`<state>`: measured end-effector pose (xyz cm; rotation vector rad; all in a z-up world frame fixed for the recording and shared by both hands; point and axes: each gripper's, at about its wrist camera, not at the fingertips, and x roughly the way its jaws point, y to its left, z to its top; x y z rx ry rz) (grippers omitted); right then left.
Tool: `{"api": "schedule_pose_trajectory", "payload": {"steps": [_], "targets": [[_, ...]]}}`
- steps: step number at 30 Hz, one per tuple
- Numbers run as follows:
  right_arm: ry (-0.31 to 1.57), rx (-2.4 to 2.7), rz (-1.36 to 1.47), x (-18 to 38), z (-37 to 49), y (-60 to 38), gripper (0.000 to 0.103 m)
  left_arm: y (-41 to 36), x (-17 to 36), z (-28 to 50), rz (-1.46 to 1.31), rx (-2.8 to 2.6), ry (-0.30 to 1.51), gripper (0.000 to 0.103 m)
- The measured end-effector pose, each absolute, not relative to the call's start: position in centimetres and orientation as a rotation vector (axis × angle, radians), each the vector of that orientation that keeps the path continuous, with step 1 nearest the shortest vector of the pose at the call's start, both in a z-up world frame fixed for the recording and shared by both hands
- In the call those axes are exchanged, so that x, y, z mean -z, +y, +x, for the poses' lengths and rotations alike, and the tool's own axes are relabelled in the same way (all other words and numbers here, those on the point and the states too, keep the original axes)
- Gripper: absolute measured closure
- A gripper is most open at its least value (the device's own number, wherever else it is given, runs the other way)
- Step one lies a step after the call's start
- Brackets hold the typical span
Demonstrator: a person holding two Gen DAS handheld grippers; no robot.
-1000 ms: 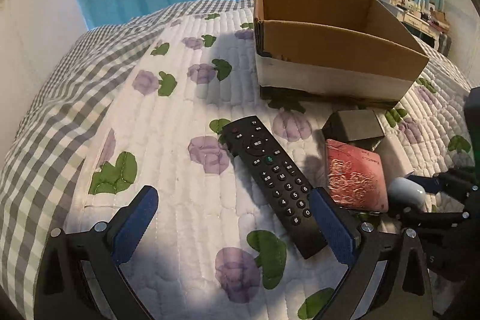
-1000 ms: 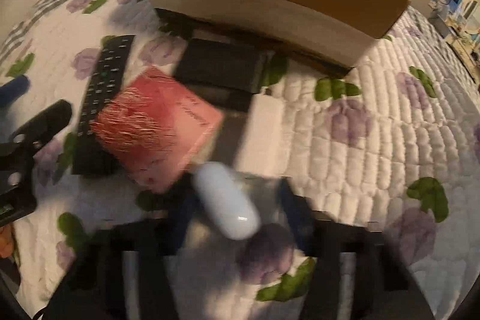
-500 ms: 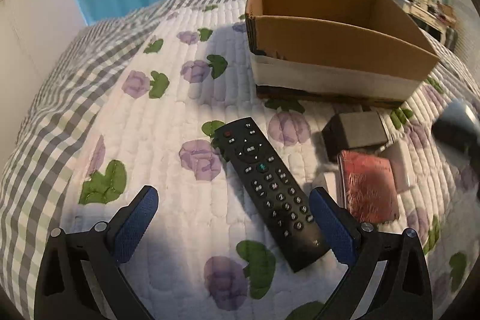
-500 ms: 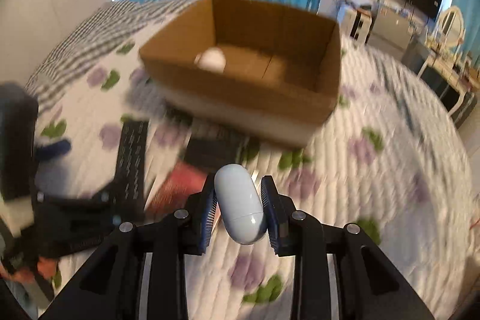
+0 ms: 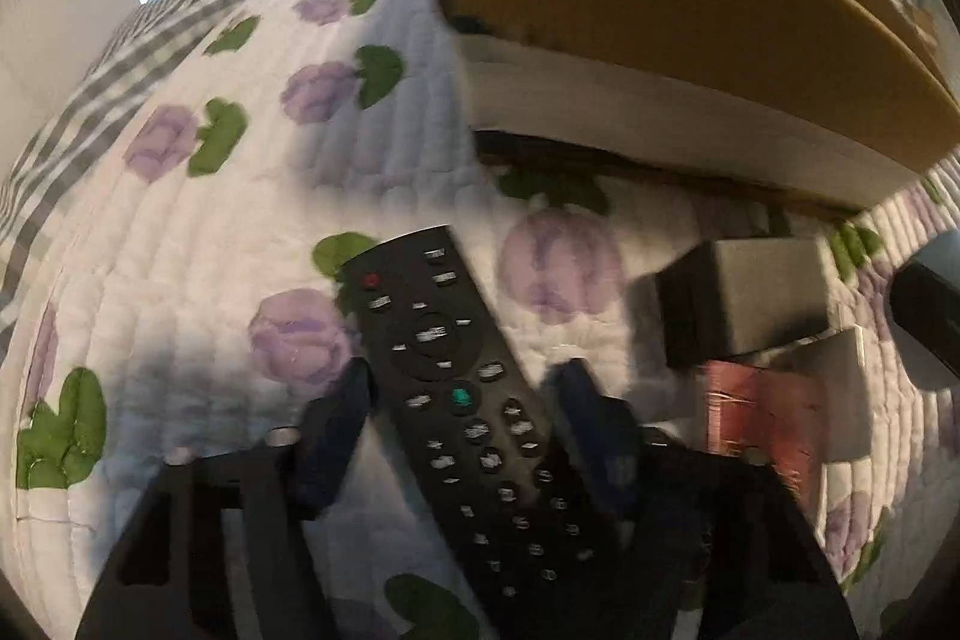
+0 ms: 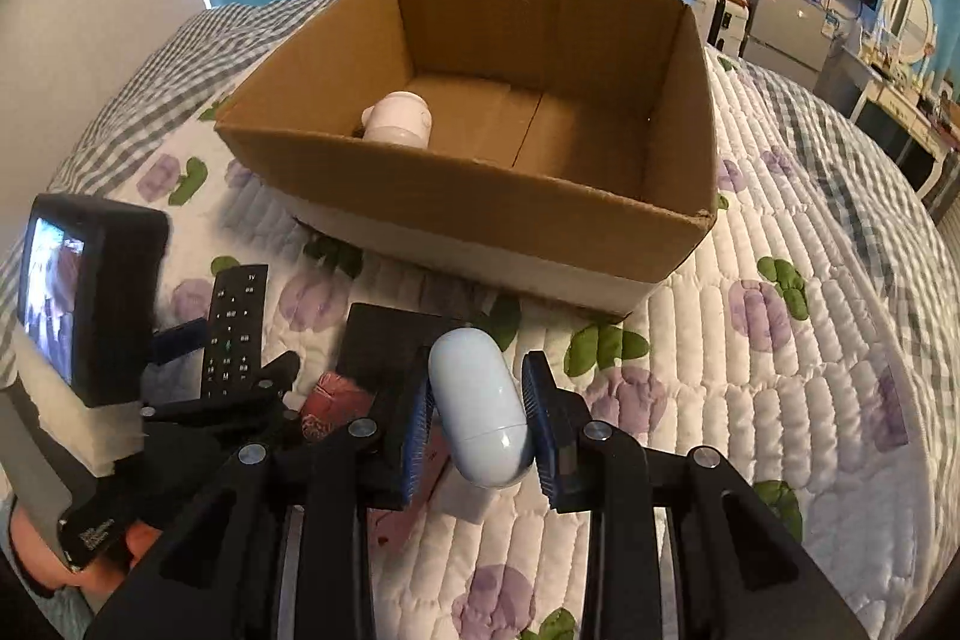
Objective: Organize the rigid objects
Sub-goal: 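Grasp the black TV remote with the left gripper and lift it, then lower the black remote into the box with the left gripper while the right releases the blue object there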
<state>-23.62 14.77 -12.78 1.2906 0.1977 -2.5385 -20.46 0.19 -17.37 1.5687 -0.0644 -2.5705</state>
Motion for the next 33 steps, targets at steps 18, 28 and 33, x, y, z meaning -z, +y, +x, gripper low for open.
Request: {"api": "schedule_pose_trajectory", "payload": {"steps": [18, 28, 33], "targets": [[0.167, 2.641, 1.172, 9.0, -19.8, 16.2, 0.074, 2.5, 8.9, -14.7, 1.404, 2.824, -0.119, 0.062], [0.112, 2.677, 1.063, 4.5, -19.8, 16.8, 0.074, 2.2, 1.8, -15.2, 1.231, 2.955, -0.149, 0.080], [0.063, 2.694, 1.011, 1.6, -21.4, 18.2, 0.074, 2.5, -1.7, -17.3, 1.157, 3.008, -0.160, 0.082]]}}
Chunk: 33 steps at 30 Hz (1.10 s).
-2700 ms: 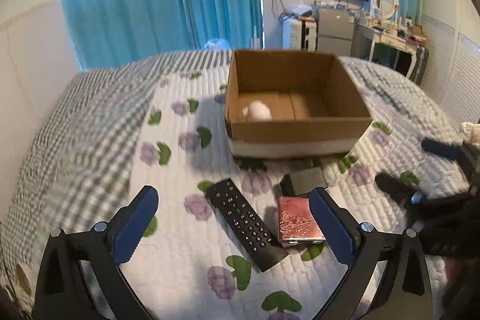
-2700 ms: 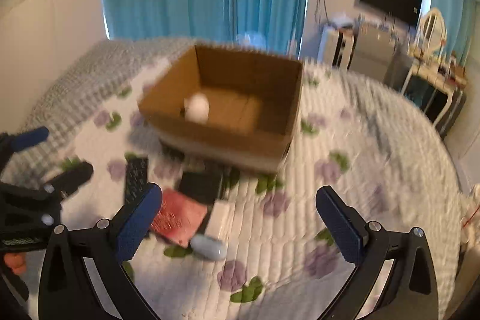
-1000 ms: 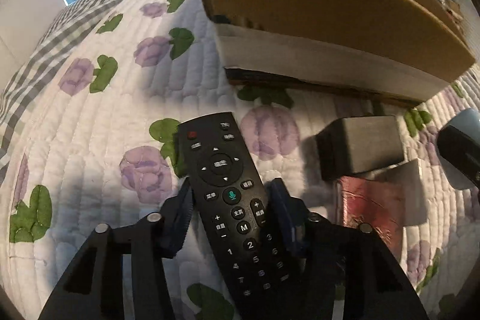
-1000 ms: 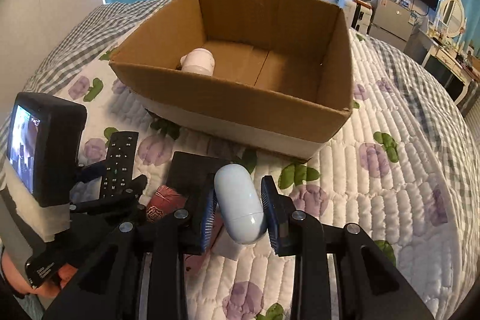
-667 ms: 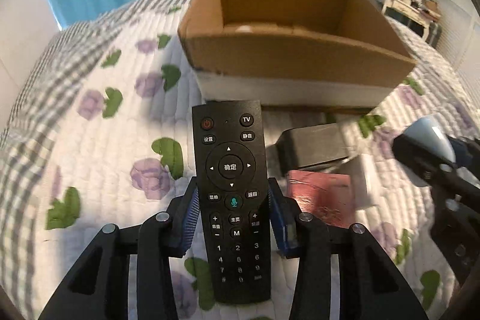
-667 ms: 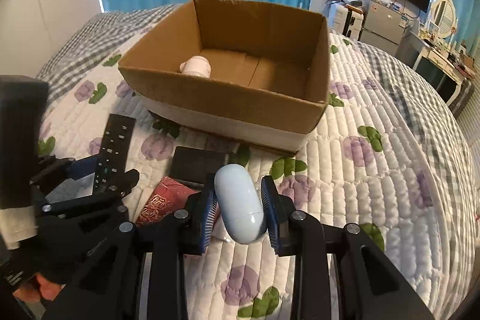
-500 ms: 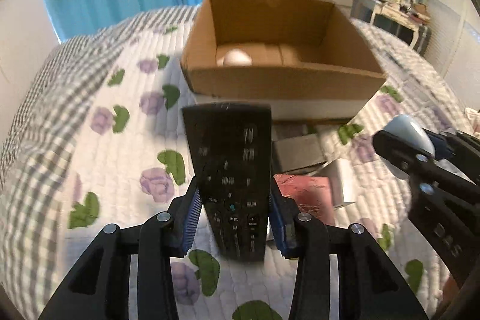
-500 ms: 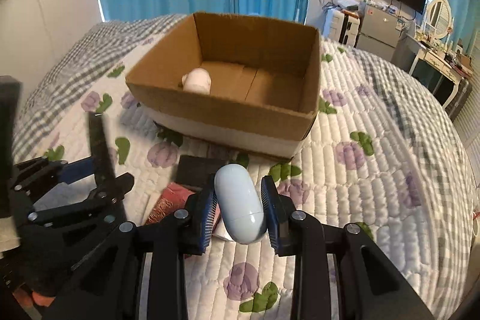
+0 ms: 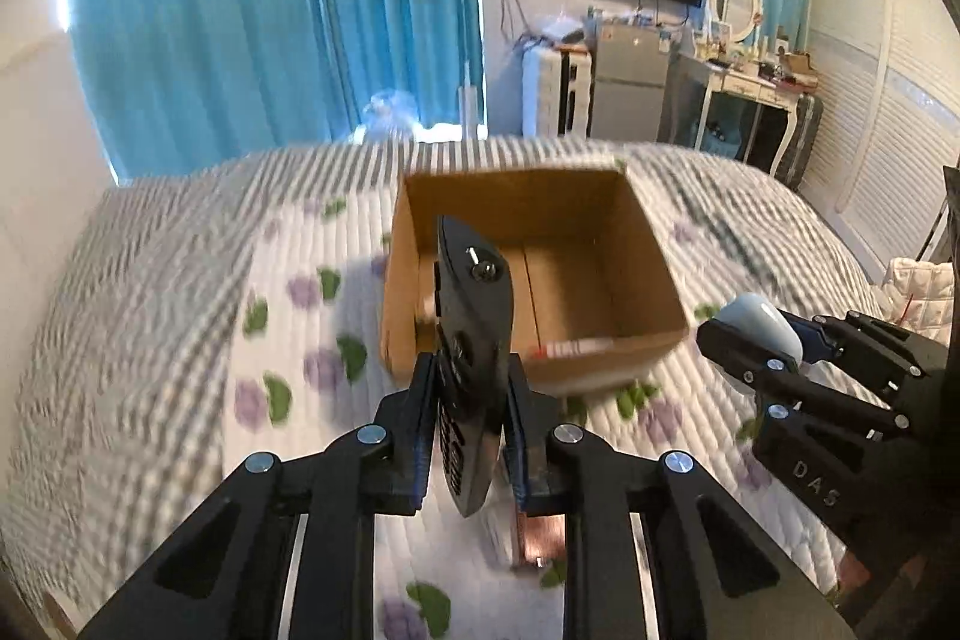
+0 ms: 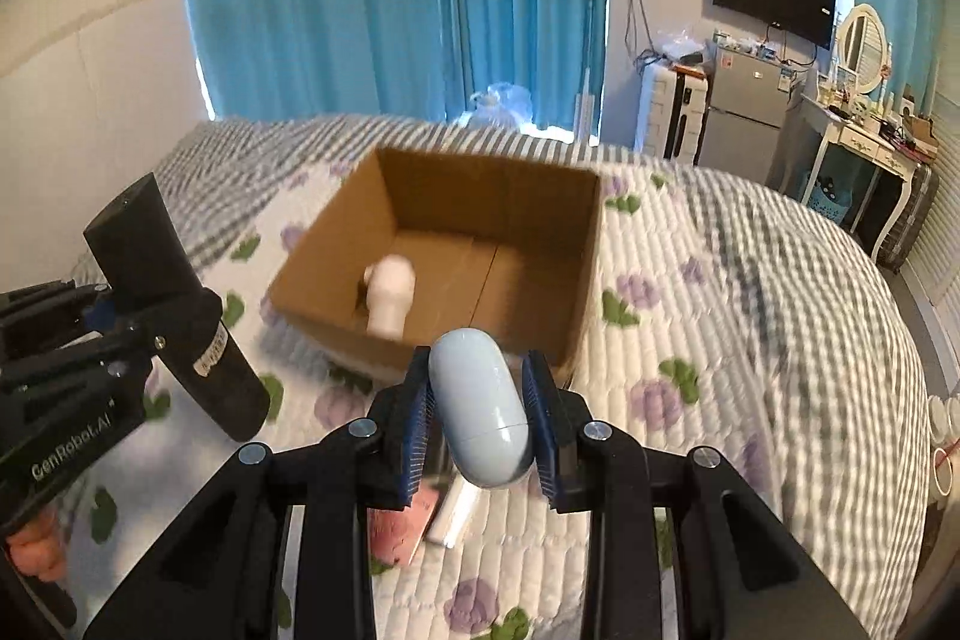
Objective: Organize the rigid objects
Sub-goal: 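Lower the black remote into the box with the left gripper while the right releases the blue object there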
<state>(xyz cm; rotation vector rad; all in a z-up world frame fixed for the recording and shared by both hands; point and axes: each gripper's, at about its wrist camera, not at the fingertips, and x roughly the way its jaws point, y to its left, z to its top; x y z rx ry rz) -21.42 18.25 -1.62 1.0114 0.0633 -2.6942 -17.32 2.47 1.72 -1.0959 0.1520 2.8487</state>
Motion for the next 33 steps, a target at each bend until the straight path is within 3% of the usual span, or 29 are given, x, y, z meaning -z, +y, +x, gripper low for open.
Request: {"api": "schedule_pose_trajectory", "payload": {"steps": [9, 17, 22, 24, 25, 26, 28, 33], "targets": [[0.108, 2.717, 0.919, -2.4, -26.7, 18.3, 0.074, 5.3, -4.7, -24.3, -1.027, -2.834, 0.284, 0.083], [0.143, 2.712, 0.966, 0.5, -31.5, 18.4, 0.074, 7.2, 1.4, -31.4, -1.235, -2.747, 0.386, 0.083], [0.164, 2.678, 1.051, 3.3, -33.3, 18.9, 0.074, 7.5, 3.8, -33.8, -1.279, -2.709, 0.312, 0.083], [0.198, 2.678, 1.064, 3.9, -33.6, 18.9, 0.074, 7.3, 3.7, -34.3, -1.262, -2.742, 0.298, 0.078], [0.215, 2.678, 1.065, 4.1, -33.6, 18.9, 0.074, 7.3, 3.5, -34.4, -1.240, -2.762, 0.308, 0.072], [0.228, 2.684, 1.063, 4.2, -33.7, 19.0, 0.074, 7.2, 3.1, -34.5, -1.224, -2.773, 0.315, 0.055], [0.217, 2.694, 1.057, 4.2, -33.7, 19.4, 0.074, 6.9, 2.3, -34.4, -1.166, -2.801, 0.311, 0.037], [0.183, 2.699, 1.055, 4.1, -33.7, 19.5, 0.074, 5.0, 0.1, -33.0, -1.099, -2.838, 0.263, 0.037]]}}
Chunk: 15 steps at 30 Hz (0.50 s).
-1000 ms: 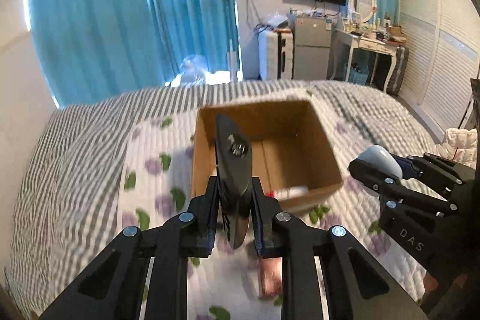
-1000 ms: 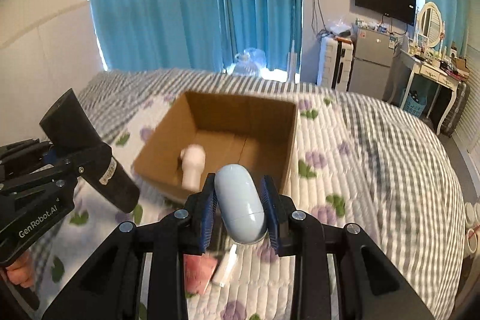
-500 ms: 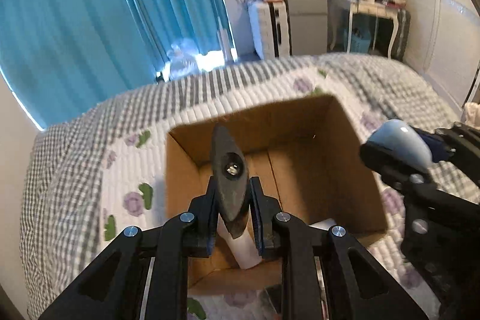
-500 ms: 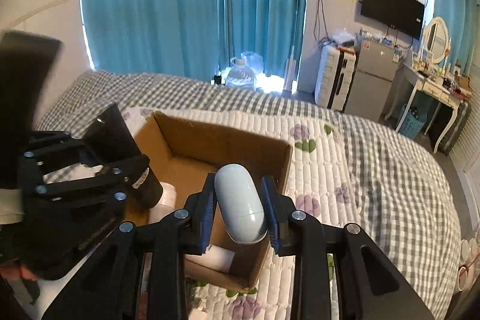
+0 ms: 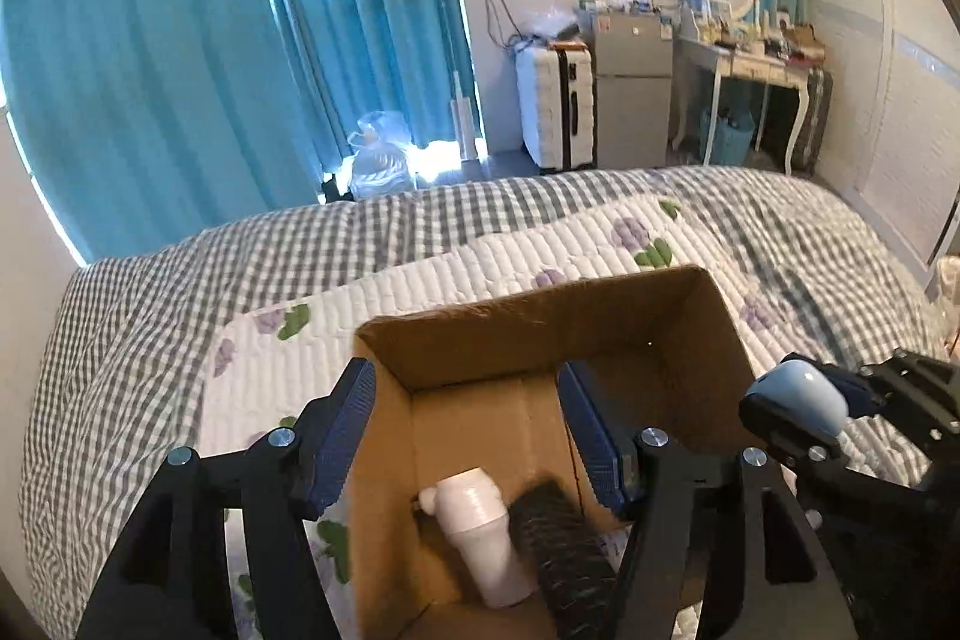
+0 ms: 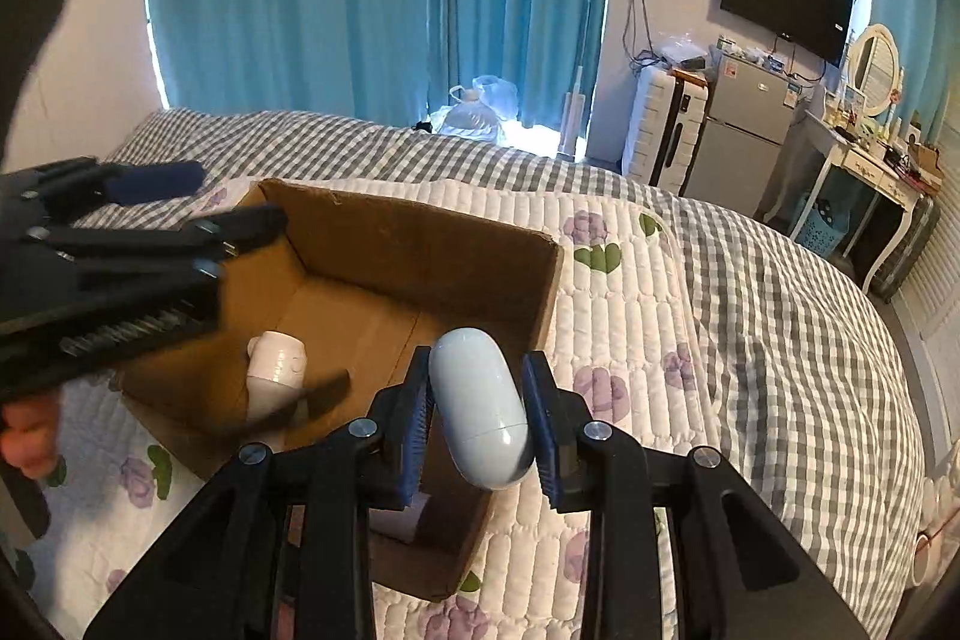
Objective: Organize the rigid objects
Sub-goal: 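Lower the black remote into the box with the left gripper while the right releases the blue object there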
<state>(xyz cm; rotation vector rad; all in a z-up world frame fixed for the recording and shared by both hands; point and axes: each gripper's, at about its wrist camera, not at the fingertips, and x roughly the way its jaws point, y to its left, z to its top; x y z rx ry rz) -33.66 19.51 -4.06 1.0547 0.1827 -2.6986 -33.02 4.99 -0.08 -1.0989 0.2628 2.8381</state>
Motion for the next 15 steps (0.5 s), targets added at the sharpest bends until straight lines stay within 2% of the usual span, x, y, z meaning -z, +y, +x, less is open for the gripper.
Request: {"api": "schedule_pose_trajectory", "payload": {"steps": [4, 8, 9, 10, 11, 15], "targets": [[0.199, 2.680, 1.056, 4.2, -33.8, 18.1, 0.074, 2.5, -0.5, -31.5, -1.087, -2.874, 0.224, 0.030], [0.196, 2.659, 1.068, 5.3, -35.2, 16.6, 0.073, 0.5, -0.1, -30.4, -1.081, -2.894, 0.187, 0.028], [0.184, 2.656, 1.077, 5.5, -35.5, 16.5, 0.065, 0.0, 0.1, -30.0, -1.078, -2.898, 0.181, 0.025], [0.171, 2.658, 1.077, 5.6, -35.6, 16.5, 0.048, -0.5, 0.2, -29.6, -1.070, -2.904, 0.177, 0.021], [0.156, 2.665, 1.072, 5.6, -35.6, 16.6, 0.042, -0.9, 0.3, -29.2, -1.061, -2.912, 0.171, 0.017], [0.173, 2.720, 1.009, 3.7, -33.3, 17.4, 0.039, -2.2, 0.4, -27.3, -1.036, -2.929, 0.152, 0.013]]}}
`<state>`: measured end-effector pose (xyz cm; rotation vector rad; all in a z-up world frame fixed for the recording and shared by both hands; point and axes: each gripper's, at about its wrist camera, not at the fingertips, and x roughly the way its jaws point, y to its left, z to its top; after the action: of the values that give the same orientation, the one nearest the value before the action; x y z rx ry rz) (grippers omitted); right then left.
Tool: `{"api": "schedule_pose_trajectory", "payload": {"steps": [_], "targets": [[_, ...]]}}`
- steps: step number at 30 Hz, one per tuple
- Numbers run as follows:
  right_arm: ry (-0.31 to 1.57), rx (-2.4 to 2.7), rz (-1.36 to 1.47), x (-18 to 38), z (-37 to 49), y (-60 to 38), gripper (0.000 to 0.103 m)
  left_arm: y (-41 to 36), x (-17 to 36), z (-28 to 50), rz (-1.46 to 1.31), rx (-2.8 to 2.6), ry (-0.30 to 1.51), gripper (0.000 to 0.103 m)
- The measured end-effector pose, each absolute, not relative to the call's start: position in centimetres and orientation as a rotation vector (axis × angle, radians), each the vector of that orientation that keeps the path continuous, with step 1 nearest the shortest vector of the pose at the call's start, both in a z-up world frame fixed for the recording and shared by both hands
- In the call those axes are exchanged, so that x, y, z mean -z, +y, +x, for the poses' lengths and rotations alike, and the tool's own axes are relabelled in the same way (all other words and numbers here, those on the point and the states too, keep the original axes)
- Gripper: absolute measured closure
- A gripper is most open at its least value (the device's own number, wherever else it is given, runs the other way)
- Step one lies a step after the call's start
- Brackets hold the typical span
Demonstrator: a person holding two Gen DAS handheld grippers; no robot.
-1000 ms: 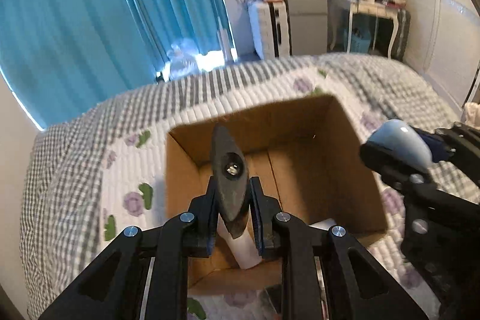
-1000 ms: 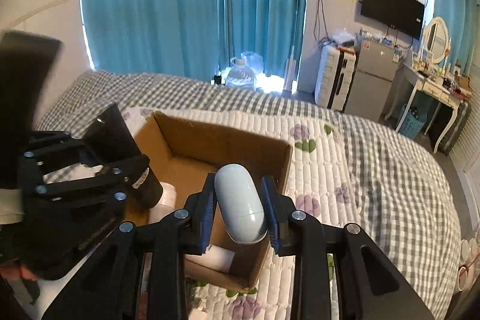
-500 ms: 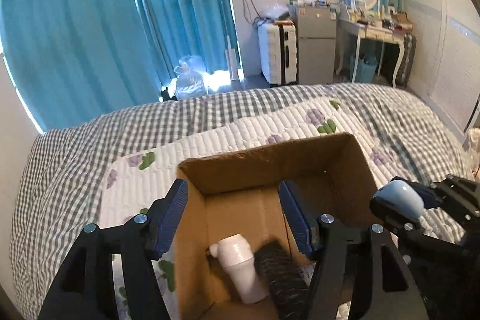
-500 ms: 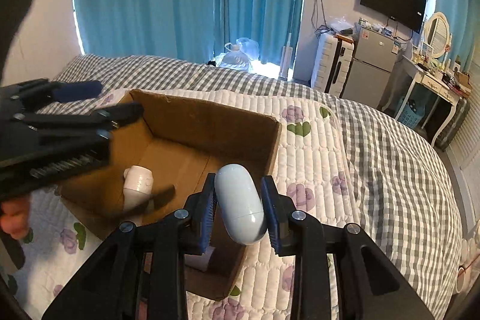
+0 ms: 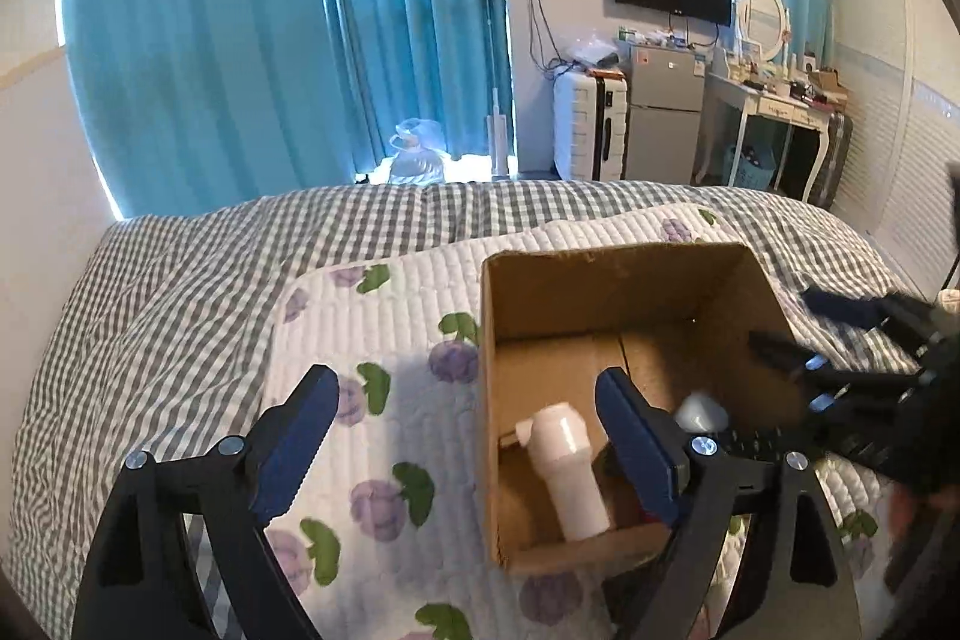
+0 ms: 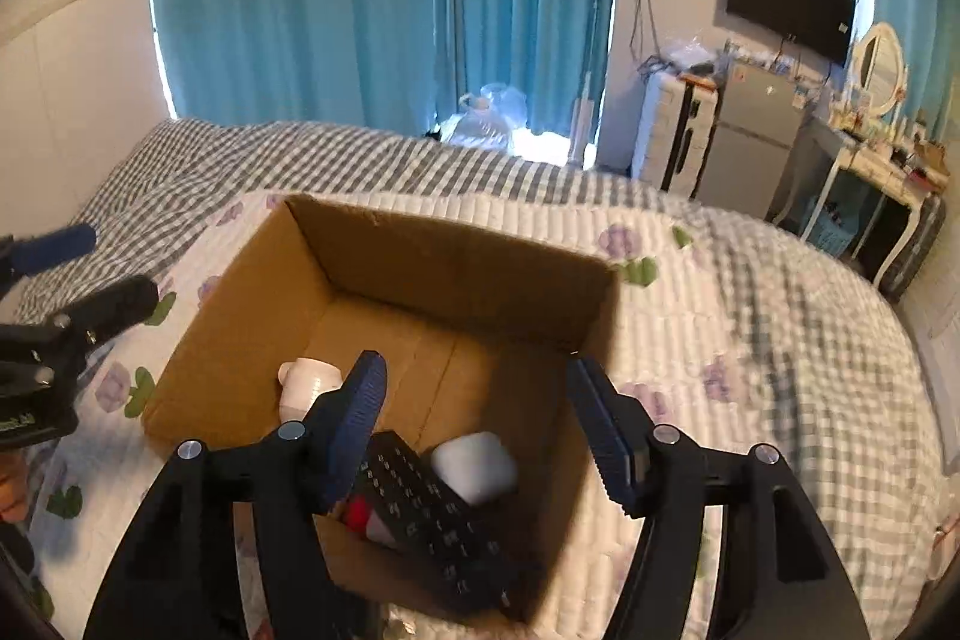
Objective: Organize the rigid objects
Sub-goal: 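Lower the black remote into the box with the left gripper while the right releases the blue object there, then grasp the white rectangular power bank with the right gripper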
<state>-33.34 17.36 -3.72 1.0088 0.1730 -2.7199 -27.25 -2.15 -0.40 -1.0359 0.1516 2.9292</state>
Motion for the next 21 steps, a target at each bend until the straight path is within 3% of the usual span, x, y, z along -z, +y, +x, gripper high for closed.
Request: {"api": "schedule_pose_trajectory", "payload": {"steps": [4, 10, 18, 21], "targets": [[0.183, 2.781, 0.984, 1.8, -29.7, 18.5, 0.027, -2.9, -0.1, -24.2, -1.012, -2.963, 0.118, 0.003], [0.170, 2.794, 1.043, 2.4, -22.8, 19.4, 0.027, -3.2, 0.4, -19.1, -1.006, -2.980, 0.087, 0.000], [0.128, 2.676, 1.263, 10.1, -19.3, 18.3, 0.027, -3.2, 7.3, -16.3, -1.140, -2.963, 0.041, 0.000], [0.140, 2.648, 1.347, 12.7, -19.9, 17.7, 0.027, -3.5, 10.2, -16.0, -1.214, -2.974, 0.102, 0.000]]}}
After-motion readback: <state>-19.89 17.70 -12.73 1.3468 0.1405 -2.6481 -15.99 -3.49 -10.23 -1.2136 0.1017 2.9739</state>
